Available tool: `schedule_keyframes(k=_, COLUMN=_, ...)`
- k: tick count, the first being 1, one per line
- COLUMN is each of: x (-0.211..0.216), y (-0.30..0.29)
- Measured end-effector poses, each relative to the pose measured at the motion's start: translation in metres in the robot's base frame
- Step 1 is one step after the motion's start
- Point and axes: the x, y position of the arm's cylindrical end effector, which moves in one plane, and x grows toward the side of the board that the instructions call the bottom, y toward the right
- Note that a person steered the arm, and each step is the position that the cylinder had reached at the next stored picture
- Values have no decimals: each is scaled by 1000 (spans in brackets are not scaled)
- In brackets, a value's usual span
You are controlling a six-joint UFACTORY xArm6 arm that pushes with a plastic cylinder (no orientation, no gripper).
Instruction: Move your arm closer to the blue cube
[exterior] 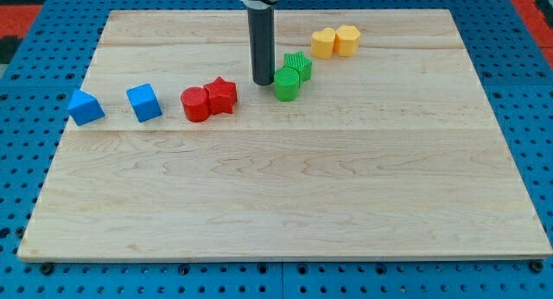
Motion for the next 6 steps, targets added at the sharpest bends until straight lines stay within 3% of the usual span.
schedule_keyframes(k=2, x=-53, y=-116)
schedule_keyframes(k=3, x=-34, y=-181)
schedule_keyframes(k=5, x=8, y=-157)
schedule_keyframes(k=6, x=70, y=-165)
